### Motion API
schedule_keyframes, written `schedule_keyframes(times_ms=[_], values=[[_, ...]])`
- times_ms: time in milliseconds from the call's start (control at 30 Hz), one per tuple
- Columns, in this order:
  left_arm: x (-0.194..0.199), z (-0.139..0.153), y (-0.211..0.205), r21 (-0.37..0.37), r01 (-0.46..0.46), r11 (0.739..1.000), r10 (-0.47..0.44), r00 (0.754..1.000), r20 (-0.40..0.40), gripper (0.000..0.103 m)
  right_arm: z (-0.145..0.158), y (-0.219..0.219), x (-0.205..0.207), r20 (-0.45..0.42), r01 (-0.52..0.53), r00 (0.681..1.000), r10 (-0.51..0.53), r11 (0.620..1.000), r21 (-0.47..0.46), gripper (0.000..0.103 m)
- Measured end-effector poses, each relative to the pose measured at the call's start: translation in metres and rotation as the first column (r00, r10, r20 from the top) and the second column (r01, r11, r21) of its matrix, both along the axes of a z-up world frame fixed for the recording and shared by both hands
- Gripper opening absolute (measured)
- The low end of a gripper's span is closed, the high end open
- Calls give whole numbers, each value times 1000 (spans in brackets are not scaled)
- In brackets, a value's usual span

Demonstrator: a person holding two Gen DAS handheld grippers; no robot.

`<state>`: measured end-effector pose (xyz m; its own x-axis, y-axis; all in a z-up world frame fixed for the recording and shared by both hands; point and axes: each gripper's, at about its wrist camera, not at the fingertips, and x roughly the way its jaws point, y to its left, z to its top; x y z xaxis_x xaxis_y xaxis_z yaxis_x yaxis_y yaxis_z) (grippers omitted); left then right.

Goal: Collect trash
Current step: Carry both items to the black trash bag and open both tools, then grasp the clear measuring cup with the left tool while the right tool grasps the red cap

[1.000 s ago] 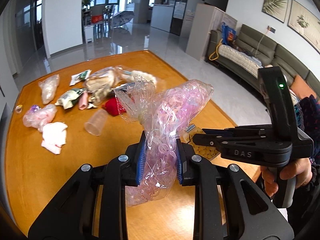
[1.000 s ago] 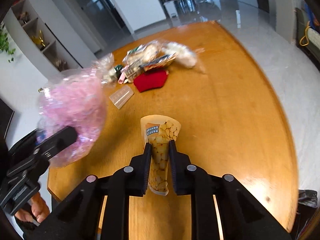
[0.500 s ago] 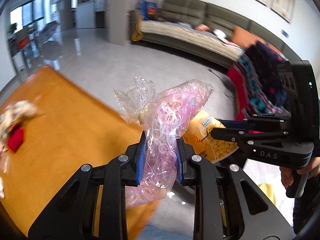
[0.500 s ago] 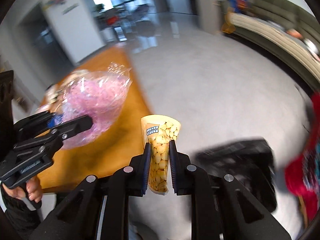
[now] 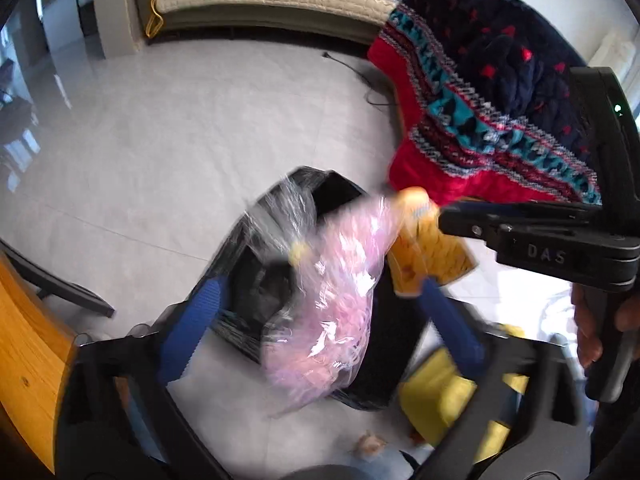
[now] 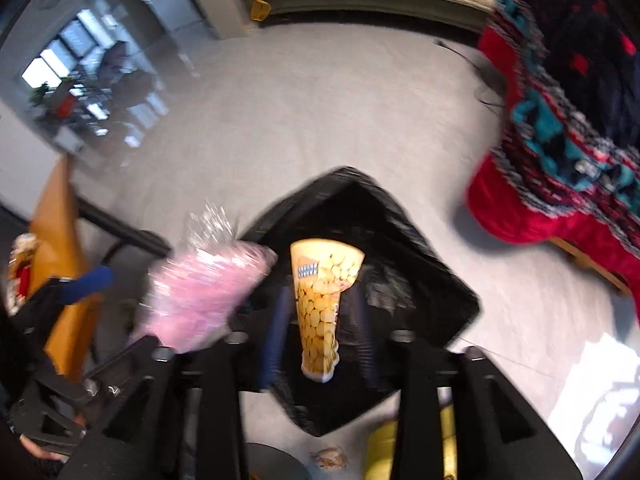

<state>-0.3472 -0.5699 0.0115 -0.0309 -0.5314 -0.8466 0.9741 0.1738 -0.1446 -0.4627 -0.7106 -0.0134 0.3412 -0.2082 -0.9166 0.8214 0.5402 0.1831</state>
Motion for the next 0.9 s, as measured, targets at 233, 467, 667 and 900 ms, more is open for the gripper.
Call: schedule_keyframes(times_ms=[233, 467, 667, 900], values=[[9, 14, 7, -41, -20, 999, 21, 999, 31, 97, 6, -1, -1, -33, 0, 999, -3, 997, -71, 57], [53, 35, 52, -65, -123, 990, 125, 991, 38, 97, 40, 41, 64, 18, -162, 986, 166, 976, -144, 68], [98, 50, 105, -80, -249, 965, 255, 965, 66, 97, 64, 91, 130, 38, -310, 945, 324, 929, -200, 71], [154, 65, 180, -98, -413, 906, 420, 904, 78, 97, 79, 151, 201, 59, -484, 861, 506, 848, -216, 71]])
